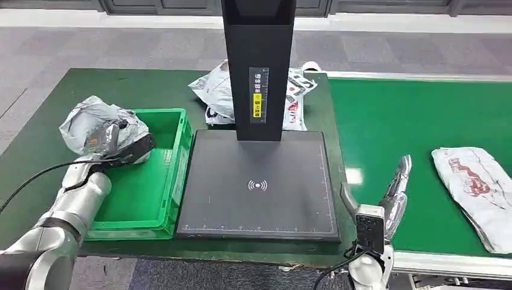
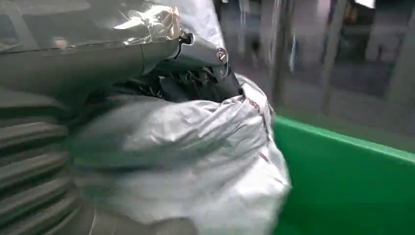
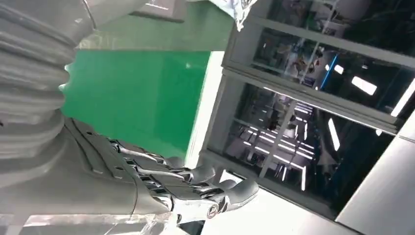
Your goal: Moved the parcel from conveyor to table for the left to box.
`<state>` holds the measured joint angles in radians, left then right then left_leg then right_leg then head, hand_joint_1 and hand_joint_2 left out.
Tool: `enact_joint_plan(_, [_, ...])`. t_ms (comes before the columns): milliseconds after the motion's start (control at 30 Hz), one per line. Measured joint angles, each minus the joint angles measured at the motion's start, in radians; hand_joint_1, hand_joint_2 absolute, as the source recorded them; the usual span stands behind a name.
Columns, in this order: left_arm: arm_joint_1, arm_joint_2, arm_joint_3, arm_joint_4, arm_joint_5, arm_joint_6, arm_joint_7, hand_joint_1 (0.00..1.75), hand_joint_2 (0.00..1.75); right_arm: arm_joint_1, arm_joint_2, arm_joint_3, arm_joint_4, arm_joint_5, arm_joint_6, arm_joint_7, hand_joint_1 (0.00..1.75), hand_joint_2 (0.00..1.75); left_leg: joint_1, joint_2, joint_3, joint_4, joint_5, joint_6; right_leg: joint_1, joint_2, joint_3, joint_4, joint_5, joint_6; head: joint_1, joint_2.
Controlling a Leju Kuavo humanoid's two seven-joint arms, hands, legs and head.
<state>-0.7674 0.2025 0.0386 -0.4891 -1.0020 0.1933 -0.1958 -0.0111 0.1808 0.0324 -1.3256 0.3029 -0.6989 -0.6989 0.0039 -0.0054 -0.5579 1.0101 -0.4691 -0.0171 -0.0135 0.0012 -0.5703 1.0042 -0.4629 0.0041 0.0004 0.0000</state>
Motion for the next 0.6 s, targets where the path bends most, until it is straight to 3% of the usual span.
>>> enact_joint_plan(367, [0.008,-0.034,0.110,-0.089,0.533,-0.131,-0.189,0.00,0.00,0.013,-0.001,0.000,0.000,-0.009,0.000,0.000,0.00,1.75,0.000,-0.001,-0.002,0.000,0.001,-0.001,0.001,0.000,-0.001,0.000,0.000,0.000,0.000,0.000])
enact_joint_plan(400, [0.013,-0.037,0.110,-0.103,0.576,-0.149,-0.196,0.00,1.75,0.013,-0.002,0.000,0.000,-0.010,0.000,0.000,0.00,1.75,0.000,-0.001,-0.002,0.000,0.001,-0.001,0.001,0.000,-0.001,0.000,0.000,0.000,0.000,0.000])
enact_joint_plan(600, [0.051,-0.066,0.097,-0.187,0.794,-0.241,-0.244,0.00,1.75,0.013,-0.007,0.000,0.000,0.009,0.000,0.002,0.00,1.75,0.000,-0.001,-0.003,0.000,0.001,-0.001,0.000,-0.001,-0.003,0.000,0.000,0.000,0.000,0.000])
